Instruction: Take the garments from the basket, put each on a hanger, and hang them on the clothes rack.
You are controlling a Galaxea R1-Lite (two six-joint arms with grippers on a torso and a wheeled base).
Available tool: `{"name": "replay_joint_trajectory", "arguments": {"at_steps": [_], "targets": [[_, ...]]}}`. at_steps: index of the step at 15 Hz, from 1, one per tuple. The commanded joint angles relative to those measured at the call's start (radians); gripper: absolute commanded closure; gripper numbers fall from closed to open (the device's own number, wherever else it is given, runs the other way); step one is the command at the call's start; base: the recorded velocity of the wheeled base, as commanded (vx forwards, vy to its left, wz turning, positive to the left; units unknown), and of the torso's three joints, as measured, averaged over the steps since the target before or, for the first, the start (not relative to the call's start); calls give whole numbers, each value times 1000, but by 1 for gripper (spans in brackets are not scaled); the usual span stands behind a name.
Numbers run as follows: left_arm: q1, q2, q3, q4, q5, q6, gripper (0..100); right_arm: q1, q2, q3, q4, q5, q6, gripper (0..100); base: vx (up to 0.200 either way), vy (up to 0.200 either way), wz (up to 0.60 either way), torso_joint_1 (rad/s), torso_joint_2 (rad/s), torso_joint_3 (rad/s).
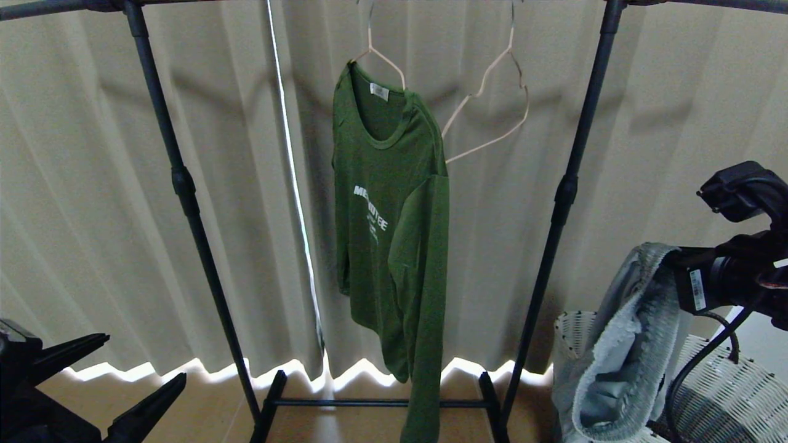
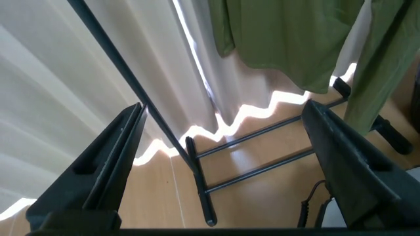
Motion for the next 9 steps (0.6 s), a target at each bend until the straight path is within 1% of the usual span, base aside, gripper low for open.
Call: {"name": "replay_joint_trajectory", "arguments": {"at_steps": [1, 5, 7, 9], "targets": [[0, -1, 0, -1, 1, 0, 0, 4, 13, 2, -3, -1, -1, 100, -200, 0, 0, 12, 7, 7], [0, -4, 6, -1, -1, 1, 0, 8, 30, 2, -5, 6, -1, 100, -200, 0, 0, 3, 4, -1], [-5, 3, 20, 1, -5, 1, 0, 25, 39, 4, -6, 11, -1, 100, 0, 0, 0, 0, 0, 0], [-28, 19, 42, 1, -33, 3, 0, 39, 57, 0, -8, 11, 2, 100, 0, 0, 0, 0, 0, 0]]}}
